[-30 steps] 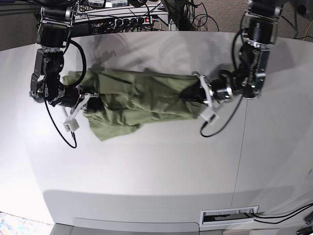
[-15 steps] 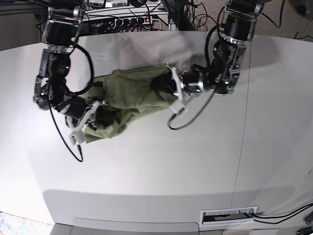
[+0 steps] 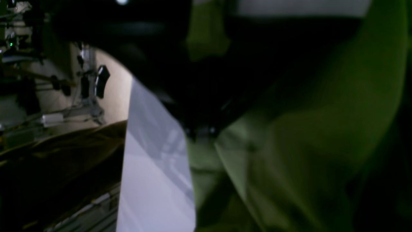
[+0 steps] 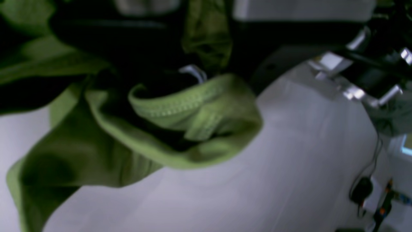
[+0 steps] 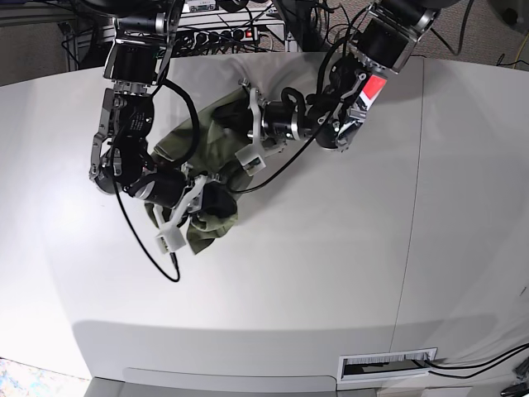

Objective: Fold the T-shirt properly
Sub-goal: 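Lift the shirt with both grippers and fold it over again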

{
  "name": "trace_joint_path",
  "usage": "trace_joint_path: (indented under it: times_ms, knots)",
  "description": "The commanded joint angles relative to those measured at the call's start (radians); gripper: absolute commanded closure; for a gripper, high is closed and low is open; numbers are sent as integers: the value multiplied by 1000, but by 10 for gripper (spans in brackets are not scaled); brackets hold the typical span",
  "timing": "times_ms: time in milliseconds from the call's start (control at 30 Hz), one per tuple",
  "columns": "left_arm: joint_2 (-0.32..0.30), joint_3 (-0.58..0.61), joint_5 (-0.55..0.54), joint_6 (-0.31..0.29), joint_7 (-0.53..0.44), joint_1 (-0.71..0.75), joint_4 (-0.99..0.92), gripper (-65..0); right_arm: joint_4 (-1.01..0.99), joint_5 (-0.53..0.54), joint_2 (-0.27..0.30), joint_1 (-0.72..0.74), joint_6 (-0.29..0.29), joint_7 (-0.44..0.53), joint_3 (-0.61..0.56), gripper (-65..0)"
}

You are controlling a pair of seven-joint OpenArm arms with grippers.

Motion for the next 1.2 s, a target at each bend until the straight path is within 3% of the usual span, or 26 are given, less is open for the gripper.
trace_joint_path:
  times_ms: [0,133,300,600,867,1167]
  knots:
    - [-6,-1,48,36,33,-26,3,0,28,32,3,22,6,10,-6,0]
    - [-11,-1,151,90,36,-72,3,0,94,31,3,22,7,6,-18,0]
    - [-11,-1,248,103,36,-107,3,0,168,13,3,22,11,11,-18,0]
    - [-11,-14,254,118,8,-112,3,0,170,103,2,-10,45,-5,-18,0]
    - [-11,-125,253,125,10,-112,3,0,170,162,-3,-60,57,-21,-23,0]
    - [-11,-153,167,123,53,-115,3,0,170,130,-6,-65,92,-8,-140,-9]
